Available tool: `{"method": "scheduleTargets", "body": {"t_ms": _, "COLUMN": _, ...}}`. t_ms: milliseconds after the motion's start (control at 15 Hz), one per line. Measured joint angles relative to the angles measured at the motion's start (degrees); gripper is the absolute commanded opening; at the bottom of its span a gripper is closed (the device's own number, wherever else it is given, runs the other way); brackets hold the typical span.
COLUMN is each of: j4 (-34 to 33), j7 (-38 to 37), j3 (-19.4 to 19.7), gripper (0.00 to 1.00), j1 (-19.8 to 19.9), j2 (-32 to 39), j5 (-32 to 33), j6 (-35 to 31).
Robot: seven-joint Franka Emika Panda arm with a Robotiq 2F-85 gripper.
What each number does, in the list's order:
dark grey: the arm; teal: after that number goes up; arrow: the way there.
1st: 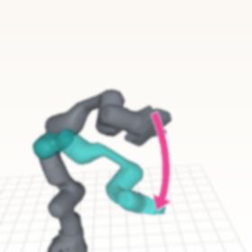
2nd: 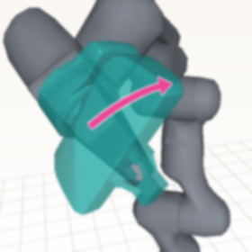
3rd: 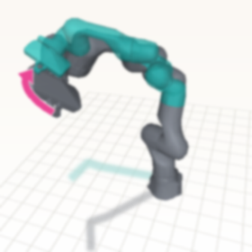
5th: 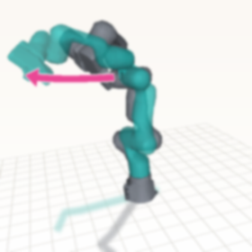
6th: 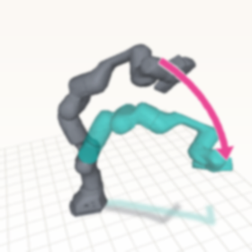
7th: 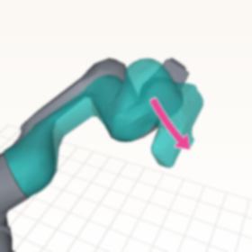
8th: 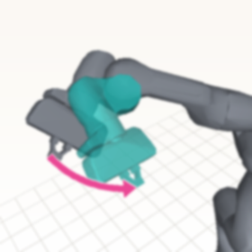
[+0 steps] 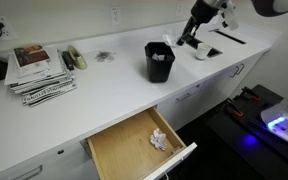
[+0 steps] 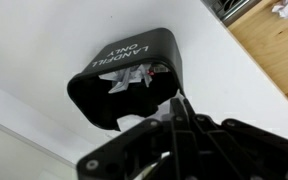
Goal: Take a piece of paper out of the open drawer and throw it in the landfill bin
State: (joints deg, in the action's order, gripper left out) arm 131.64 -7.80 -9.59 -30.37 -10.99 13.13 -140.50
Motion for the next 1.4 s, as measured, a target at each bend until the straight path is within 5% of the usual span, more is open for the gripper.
{"method": "scheduleTargets", "body": {"t_ms": 400, "j4": -0.27, "j7": 1.87, "j3": -3.14, "gripper": 0.02, "j1": 7.87, "j2": 5.2, "j5": -1.75, "j6": -7.62}}
{"method": "scheduleTargets", "body": {"t_ms": 467, "j4": -0.44, "j7": 1.87, "j3": -3.53, "gripper": 0.27, "j1": 8.26, "j2": 6.3, "j5": -1.86, "j6": -8.35}}
{"method": "scheduleTargets", "body": {"t_ms": 600, "j4": -0.68, "j7": 1.88, "j3": -4.13, "gripper": 0.35, "j1": 8.61, "j2": 8.32, "j5": -2.38, "j6": -9.52}}
{"method": "scheduleTargets", "body": {"t_ms": 1133, "j4": -1.39, "j7": 1.88, "j3": -6.0, "gripper": 0.96, "j1": 8.96, "j2": 10.83, "j5": -2.63, "j6": -9.87}}
{"method": "scheduleTargets", "body": {"t_ms": 1400, "j4": -0.9, "j7": 1.73, "j3": -9.11, "gripper": 1.0, "j1": 8.67, "j2": 8.73, "j5": -2.65, "j6": -8.76}}
